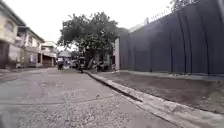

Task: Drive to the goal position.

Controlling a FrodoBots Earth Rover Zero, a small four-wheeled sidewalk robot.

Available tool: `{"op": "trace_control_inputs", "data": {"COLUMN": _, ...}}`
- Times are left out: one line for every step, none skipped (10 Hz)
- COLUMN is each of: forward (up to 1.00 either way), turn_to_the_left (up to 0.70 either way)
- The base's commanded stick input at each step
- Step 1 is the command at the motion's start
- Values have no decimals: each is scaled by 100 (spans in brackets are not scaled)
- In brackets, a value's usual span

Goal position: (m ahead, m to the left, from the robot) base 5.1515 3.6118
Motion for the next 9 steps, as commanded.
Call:
{"op": "trace_control_inputs", "data": {"forward": 100, "turn_to_the_left": 27}}
{"op": "trace_control_inputs", "data": {"forward": 100, "turn_to_the_left": 27}}
{"op": "trace_control_inputs", "data": {"forward": 100, "turn_to_the_left": 27}}
{"op": "trace_control_inputs", "data": {"forward": 100, "turn_to_the_left": 27}}
{"op": "trace_control_inputs", "data": {"forward": 100, "turn_to_the_left": 27}}
{"op": "trace_control_inputs", "data": {"forward": 100, "turn_to_the_left": 27}}
{"op": "trace_control_inputs", "data": {"forward": 100, "turn_to_the_left": 27}}
{"op": "trace_control_inputs", "data": {"forward": 100, "turn_to_the_left": 27}}
{"op": "trace_control_inputs", "data": {"forward": 100, "turn_to_the_left": 27}}
